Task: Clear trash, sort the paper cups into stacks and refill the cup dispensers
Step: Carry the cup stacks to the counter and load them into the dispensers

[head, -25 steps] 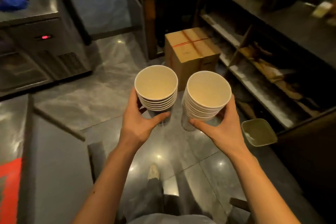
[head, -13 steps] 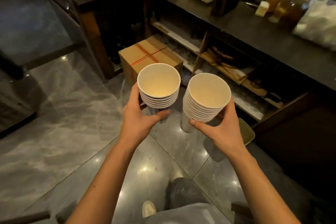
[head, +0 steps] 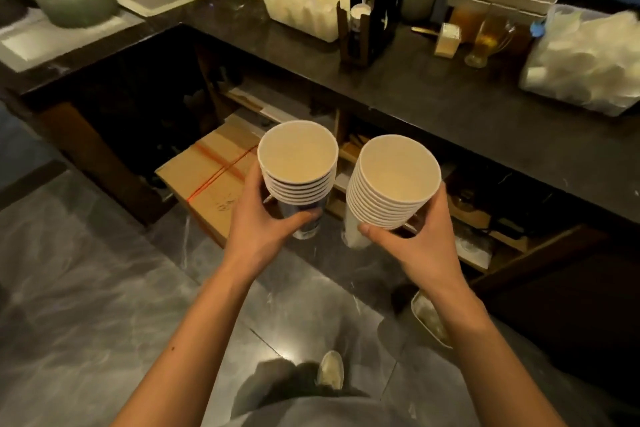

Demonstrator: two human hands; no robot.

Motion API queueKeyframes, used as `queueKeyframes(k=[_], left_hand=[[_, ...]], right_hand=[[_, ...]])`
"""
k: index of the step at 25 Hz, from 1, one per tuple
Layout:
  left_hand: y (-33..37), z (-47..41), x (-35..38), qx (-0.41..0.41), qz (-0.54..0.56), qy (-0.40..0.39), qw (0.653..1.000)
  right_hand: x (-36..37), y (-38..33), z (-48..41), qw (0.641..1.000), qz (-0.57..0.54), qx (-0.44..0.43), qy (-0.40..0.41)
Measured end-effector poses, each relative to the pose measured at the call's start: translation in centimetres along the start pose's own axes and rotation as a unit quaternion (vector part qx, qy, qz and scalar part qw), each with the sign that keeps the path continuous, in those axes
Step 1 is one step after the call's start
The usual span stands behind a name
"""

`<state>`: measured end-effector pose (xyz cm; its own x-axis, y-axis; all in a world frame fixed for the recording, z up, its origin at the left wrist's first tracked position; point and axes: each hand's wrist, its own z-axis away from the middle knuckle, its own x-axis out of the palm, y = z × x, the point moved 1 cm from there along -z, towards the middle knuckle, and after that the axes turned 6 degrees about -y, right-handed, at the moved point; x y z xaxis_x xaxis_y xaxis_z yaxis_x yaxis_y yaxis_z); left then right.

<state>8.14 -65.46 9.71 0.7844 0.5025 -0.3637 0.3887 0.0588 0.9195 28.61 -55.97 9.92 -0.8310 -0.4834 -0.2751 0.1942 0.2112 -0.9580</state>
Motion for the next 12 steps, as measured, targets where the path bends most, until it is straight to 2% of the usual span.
queueKeyframes(k=[5, 12], left_hand=[[-1.3, -12.1, 3.3, 0.019, 0.026, -0.056, 0.998], [-4.1, -29.7, 6.9, 0.038, 0.083, -0.142, 0.986]], right_hand=[[-2.1, 1.9, -9.6, 0.999, 0.018, 0.027, 0.036], [-3.6, 3.1, -23.0, 0.989, 0.039, 0.054, 0.13]])
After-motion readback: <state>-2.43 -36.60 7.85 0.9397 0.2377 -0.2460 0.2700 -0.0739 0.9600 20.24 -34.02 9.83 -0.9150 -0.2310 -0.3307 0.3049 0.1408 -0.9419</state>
